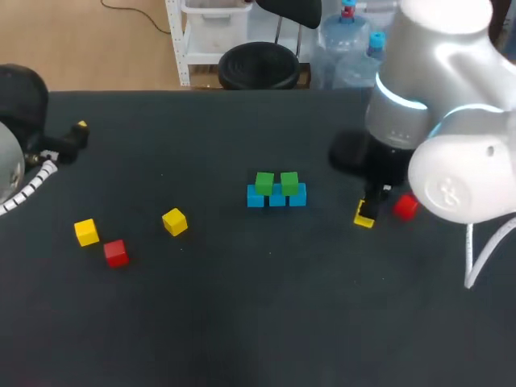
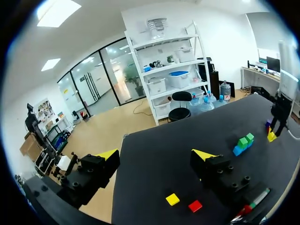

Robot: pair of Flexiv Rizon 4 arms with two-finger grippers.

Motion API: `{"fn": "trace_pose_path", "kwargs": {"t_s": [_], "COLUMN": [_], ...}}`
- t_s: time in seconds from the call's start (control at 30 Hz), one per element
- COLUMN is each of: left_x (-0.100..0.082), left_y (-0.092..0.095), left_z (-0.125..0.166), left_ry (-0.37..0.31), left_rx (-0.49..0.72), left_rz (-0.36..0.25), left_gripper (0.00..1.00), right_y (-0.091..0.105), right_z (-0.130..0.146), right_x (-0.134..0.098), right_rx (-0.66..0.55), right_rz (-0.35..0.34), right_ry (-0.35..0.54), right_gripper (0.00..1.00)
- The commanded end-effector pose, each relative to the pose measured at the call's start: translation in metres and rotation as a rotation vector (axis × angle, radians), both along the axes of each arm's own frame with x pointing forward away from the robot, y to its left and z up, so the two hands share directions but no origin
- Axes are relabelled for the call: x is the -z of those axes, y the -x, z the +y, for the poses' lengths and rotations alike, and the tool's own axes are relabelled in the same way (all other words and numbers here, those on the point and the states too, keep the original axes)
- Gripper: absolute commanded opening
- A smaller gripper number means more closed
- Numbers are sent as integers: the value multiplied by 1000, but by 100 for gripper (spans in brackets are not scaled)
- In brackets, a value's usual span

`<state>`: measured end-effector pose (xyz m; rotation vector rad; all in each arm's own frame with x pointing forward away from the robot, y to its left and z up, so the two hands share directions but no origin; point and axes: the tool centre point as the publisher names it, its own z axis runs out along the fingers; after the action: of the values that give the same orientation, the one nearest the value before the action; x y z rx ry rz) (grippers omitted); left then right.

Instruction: Place the blue cubes, place green cubes on the blue cubes, place the yellow cubes on the green cubes, then place the red cubes on the yellow cubes, and place purple cube on the red cubes.

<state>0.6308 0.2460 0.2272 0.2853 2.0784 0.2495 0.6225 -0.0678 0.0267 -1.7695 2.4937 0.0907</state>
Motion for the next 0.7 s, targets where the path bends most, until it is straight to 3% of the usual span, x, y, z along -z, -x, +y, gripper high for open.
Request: {"fn": "trace_pose_path", "kwargs": {"t_s": [0.03, 0.23, 0.7], "left_x": [0, 0, 0], "left_y": [-1, -1, -1], "left_z": [1, 1, 1], "left_ry": [1, 1, 1], "left_rx": [2, 2, 2], "left_rz": [2, 2, 2], "left_gripper": [100, 100, 100], "right_y": [1, -5, -35], "right_z": [1, 17, 55], "right_x": [-21, -47, -87], "right_rx": [-6, -50, -266], "right_rz": [-10, -17, -96], "right_ry": [-12, -36, 43], "right_gripper": [0, 0, 0]}}
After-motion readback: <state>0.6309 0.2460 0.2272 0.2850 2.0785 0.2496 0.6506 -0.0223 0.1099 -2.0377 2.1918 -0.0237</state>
